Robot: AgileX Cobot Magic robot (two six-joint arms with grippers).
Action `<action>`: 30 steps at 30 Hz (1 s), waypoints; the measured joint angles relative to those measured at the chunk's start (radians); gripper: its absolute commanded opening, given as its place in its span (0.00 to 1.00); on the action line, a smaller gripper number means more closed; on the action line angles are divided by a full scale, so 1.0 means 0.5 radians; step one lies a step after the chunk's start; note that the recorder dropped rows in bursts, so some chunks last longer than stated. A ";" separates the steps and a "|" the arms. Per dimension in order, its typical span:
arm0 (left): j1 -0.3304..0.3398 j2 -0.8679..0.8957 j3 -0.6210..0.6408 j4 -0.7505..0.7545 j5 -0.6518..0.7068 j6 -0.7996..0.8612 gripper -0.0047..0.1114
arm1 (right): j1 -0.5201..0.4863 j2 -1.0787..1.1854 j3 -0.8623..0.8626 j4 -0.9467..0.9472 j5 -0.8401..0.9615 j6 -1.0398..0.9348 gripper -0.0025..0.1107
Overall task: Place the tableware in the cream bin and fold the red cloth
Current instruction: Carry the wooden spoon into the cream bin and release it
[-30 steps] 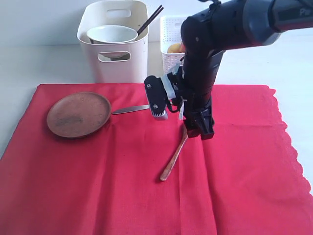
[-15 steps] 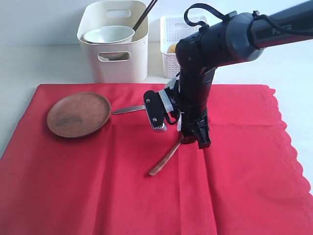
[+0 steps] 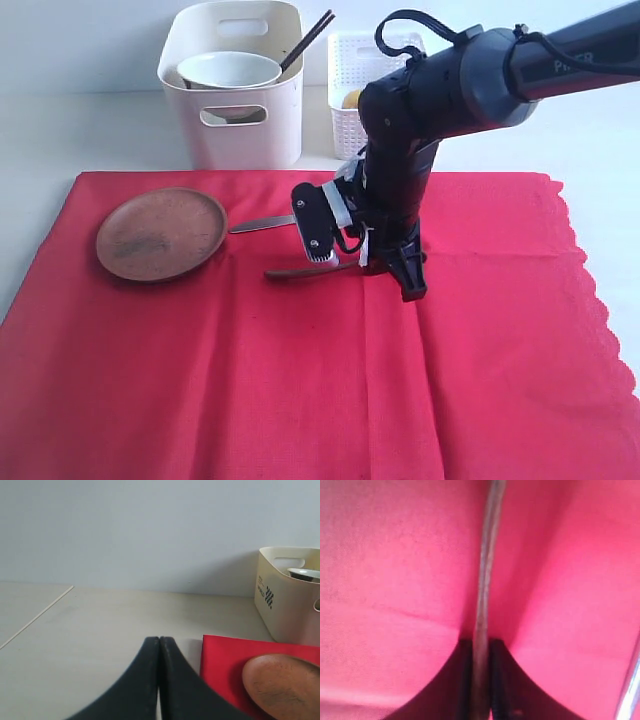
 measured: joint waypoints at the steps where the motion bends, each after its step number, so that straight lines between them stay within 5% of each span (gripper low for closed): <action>1: 0.000 0.000 0.000 0.000 0.000 0.000 0.05 | 0.000 -0.009 0.000 0.000 0.000 0.009 0.02; 10: 0.000 0.000 0.000 0.000 0.000 0.000 0.05 | 0.000 -0.319 0.000 0.004 -0.209 0.206 0.02; 17: 0.000 0.000 0.000 0.000 0.000 0.000 0.05 | 0.000 -0.433 0.000 0.115 -1.051 0.789 0.02; 30: 0.000 0.000 0.000 0.000 0.000 0.000 0.05 | 0.000 -0.250 0.000 0.766 -2.316 1.268 0.02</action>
